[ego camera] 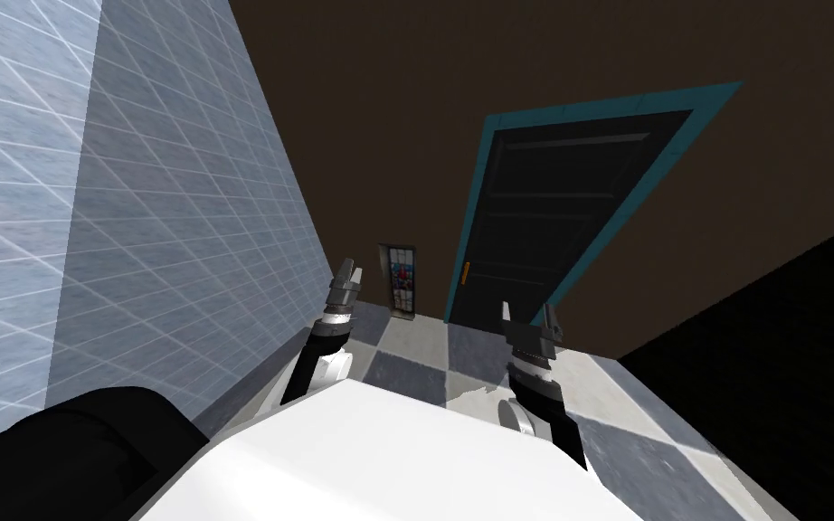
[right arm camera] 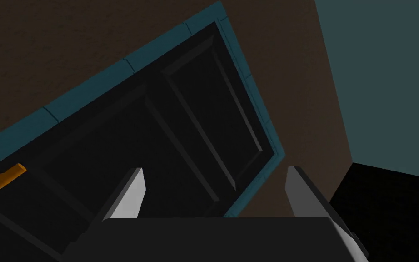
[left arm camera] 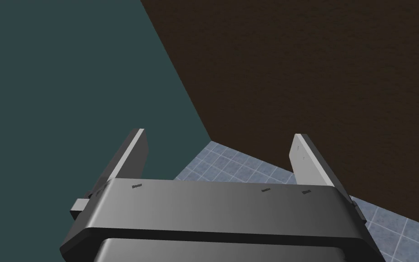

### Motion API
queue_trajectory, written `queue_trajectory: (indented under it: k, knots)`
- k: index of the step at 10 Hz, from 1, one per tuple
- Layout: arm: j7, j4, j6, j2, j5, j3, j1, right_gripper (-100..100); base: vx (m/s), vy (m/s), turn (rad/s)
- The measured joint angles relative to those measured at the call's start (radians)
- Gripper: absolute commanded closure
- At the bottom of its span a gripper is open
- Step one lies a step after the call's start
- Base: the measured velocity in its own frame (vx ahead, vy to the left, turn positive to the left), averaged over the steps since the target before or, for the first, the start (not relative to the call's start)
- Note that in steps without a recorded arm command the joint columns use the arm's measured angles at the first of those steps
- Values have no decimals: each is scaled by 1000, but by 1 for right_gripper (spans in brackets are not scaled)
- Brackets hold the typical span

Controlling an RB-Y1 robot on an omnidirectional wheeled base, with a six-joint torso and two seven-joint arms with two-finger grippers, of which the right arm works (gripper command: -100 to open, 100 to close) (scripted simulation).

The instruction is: Pull the door open

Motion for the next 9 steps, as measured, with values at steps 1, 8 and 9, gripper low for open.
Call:
queue_trajectory:
  k: [1,8,9]
  knots:
    - [-17,20,-9,-6,-26,8,-1,-100,132,-35,177]
    - [-120,166,-70,-40,-166,43,-26,-100,98,-38,114]
    - [-134,185,-77,-45,-185,49,-28,-100,77,-50,127]
